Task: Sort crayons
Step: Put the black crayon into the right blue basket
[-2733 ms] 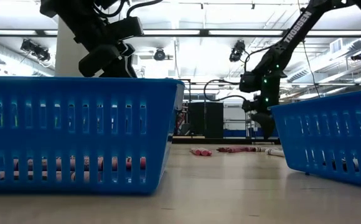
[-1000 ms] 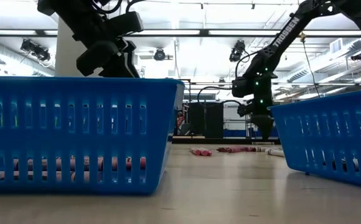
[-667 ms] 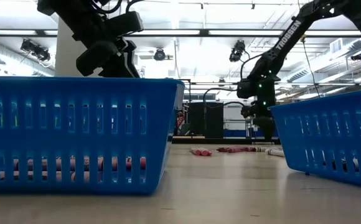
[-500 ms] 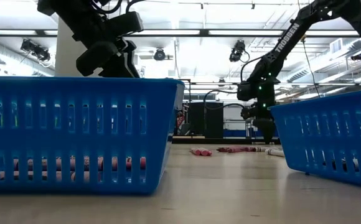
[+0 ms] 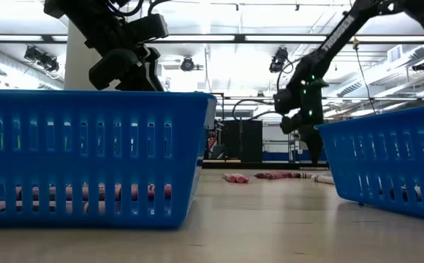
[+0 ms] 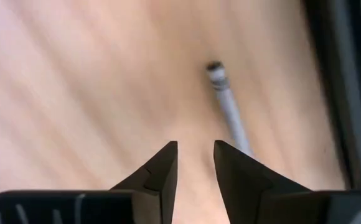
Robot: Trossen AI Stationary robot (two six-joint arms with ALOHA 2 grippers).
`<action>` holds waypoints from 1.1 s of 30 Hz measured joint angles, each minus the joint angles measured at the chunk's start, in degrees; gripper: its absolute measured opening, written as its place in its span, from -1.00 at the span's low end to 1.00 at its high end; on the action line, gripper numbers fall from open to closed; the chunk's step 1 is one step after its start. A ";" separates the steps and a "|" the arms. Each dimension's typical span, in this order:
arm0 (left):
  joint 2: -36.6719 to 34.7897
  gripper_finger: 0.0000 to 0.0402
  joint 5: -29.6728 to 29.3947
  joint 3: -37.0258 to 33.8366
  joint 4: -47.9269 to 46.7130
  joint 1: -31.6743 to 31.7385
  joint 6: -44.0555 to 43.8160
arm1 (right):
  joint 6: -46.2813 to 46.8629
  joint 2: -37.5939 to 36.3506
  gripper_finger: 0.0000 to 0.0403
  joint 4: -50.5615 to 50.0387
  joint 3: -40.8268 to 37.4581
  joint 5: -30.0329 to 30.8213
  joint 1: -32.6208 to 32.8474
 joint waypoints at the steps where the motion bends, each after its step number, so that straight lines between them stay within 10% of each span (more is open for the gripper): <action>1: 0.00 -0.26 0.00 0.00 0.01 -0.01 -0.02 | 1.24 -0.43 -0.43 -1.14 -0.07 0.90 0.80; 14: -0.07 -0.26 0.02 0.02 -1.63 -1.50 -3.10 | 11.33 -4.73 -0.47 -8.03 -6.23 5.69 17.06; 33: -0.10 -0.26 0.02 0.02 -2.74 -1.99 -2.72 | 28.79 -18.66 -0.37 11.52 -32.39 16.12 37.33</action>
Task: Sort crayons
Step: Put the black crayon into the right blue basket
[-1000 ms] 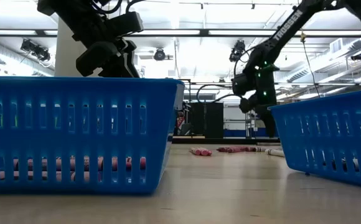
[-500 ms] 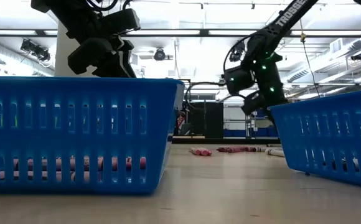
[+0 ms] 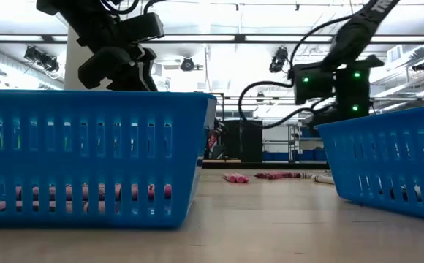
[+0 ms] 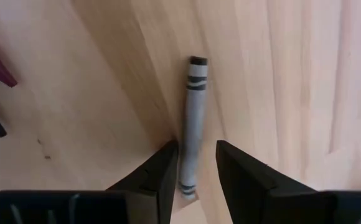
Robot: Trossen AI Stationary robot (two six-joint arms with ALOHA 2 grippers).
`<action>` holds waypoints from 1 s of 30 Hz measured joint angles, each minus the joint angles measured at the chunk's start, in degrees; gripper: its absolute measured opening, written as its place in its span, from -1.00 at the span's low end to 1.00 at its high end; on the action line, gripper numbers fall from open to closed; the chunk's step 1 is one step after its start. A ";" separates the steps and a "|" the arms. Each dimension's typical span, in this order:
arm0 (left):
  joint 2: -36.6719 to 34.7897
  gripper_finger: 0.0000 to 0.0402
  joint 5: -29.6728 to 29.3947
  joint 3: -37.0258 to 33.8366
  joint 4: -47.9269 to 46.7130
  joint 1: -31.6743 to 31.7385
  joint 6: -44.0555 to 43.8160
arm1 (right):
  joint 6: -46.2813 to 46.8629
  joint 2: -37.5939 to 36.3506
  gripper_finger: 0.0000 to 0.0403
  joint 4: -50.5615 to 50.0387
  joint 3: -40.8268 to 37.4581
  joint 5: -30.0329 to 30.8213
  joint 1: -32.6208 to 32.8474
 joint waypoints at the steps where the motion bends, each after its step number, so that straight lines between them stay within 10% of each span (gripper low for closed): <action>1: 0.01 -0.26 0.00 0.00 0.00 0.00 0.01 | 0.39 -0.28 -0.37 0.67 -0.84 0.44 0.72; 30: -0.01 -0.26 0.00 0.00 -0.05 0.00 -0.18 | -1.12 -3.70 -0.38 3.67 -0.28 -5.75 -7.11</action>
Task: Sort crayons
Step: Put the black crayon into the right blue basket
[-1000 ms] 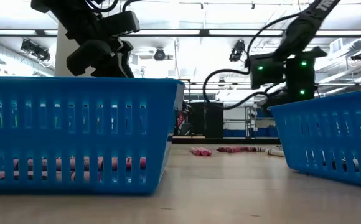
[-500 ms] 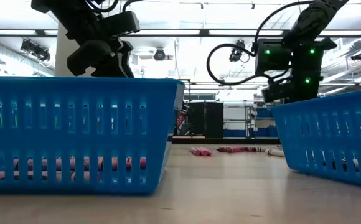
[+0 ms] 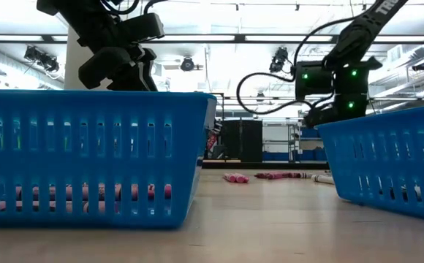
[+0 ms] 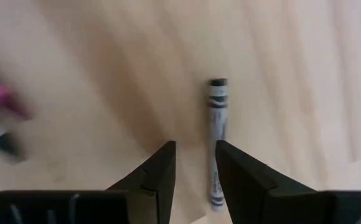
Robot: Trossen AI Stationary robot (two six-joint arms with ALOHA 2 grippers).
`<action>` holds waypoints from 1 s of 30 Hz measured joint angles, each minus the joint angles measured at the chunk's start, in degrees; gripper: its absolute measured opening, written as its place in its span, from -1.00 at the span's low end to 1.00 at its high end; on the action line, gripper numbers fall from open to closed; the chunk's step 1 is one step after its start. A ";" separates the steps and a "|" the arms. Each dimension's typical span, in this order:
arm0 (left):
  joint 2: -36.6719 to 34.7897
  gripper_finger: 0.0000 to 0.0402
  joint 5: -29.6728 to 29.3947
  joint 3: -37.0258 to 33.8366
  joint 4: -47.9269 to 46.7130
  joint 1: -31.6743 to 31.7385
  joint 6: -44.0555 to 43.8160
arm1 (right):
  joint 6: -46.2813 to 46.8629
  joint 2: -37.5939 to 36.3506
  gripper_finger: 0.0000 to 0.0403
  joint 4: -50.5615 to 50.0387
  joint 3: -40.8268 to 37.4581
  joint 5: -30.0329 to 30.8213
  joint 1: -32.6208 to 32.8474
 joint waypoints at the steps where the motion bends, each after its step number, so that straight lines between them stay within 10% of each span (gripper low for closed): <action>1: 0.00 -0.26 0.00 0.00 0.00 0.00 -0.02 | 0.00 0.24 -0.38 0.22 0.03 0.10 -0.46; 30: 0.00 -0.26 0.02 0.00 -0.61 -0.58 -2.13 | 3.90 0.06 -0.87 -0.98 2.11 -5.16 -0.20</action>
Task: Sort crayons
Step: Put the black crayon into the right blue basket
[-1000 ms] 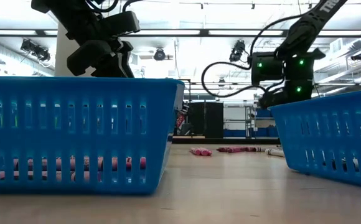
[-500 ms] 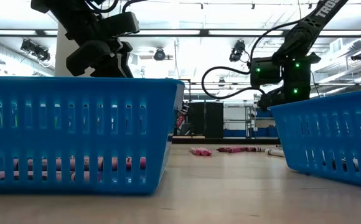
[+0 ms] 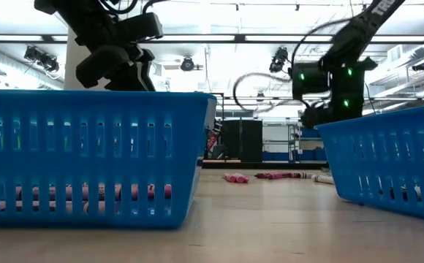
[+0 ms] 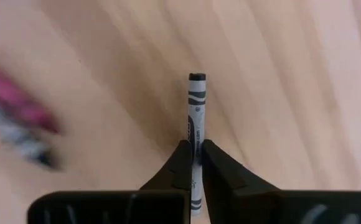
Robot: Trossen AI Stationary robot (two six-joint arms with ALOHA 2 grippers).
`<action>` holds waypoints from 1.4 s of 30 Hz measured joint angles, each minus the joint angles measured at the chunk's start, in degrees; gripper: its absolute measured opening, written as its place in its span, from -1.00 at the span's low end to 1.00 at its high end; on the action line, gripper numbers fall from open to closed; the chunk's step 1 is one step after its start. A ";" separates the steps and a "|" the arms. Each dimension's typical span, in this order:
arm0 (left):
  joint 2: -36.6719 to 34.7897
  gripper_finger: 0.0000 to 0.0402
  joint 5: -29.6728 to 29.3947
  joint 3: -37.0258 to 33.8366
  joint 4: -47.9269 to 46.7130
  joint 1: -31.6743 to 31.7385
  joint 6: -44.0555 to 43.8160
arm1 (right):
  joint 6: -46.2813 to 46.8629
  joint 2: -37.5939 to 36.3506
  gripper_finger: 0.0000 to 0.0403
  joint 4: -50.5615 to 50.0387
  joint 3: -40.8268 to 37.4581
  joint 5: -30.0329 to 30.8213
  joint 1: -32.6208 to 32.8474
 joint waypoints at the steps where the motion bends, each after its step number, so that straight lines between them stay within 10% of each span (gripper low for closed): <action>1: 0.00 -0.26 0.00 0.00 0.32 -0.01 -0.79 | 0.19 -0.34 -0.85 0.03 0.68 0.02 0.43; 21: 5.46 -0.26 4.81 -2.75 14.72 -8.68 -14.46 | 3.73 -5.26 -0.80 0.89 10.17 -16.14 27.21; 42: 7.93 -0.26 4.63 -2.82 30.20 -8.84 -16.36 | 22.80 4.22 -0.79 11.35 10.13 -9.25 52.46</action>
